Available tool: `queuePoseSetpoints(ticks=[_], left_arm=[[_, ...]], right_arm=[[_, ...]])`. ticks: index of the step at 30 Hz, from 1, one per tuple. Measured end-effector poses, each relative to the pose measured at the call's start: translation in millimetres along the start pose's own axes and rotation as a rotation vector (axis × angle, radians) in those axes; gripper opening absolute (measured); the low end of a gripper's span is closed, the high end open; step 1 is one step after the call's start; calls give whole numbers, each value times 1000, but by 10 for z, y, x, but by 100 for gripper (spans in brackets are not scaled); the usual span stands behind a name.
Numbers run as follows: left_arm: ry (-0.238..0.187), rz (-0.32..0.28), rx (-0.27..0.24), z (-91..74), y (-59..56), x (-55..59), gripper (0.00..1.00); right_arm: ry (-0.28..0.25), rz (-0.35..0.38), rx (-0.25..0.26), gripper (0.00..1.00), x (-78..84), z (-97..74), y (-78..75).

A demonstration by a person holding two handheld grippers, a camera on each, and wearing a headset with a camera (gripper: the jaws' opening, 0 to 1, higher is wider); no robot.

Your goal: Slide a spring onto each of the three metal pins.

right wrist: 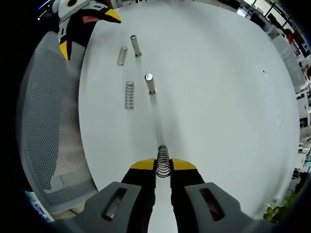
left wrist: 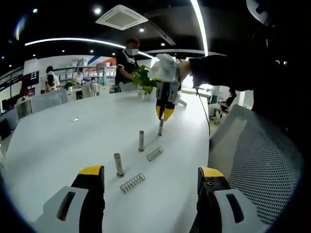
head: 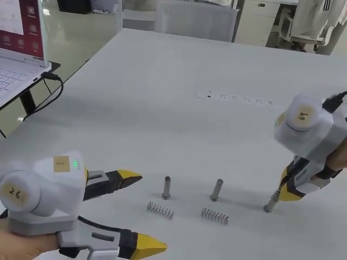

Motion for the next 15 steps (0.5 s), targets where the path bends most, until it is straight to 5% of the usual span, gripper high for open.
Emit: queuePoseSetpoints(ticks=[15], left_arm=[[-1, 2, -3, -23, 0, -12, 74]], right_arm=[[21, 2, 1, 9, 36, 305, -26]])
Point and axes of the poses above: the centre of the closed fingertips' face, and the gripper's own axes: z roughly forward along the fingers, y roughly to its left, x roughly out of its underside, the point moved 5 cm from there along -z, roughly backward along the fingers, and after that the axes turned 6 degrees about -z, right-handed, at the moved point
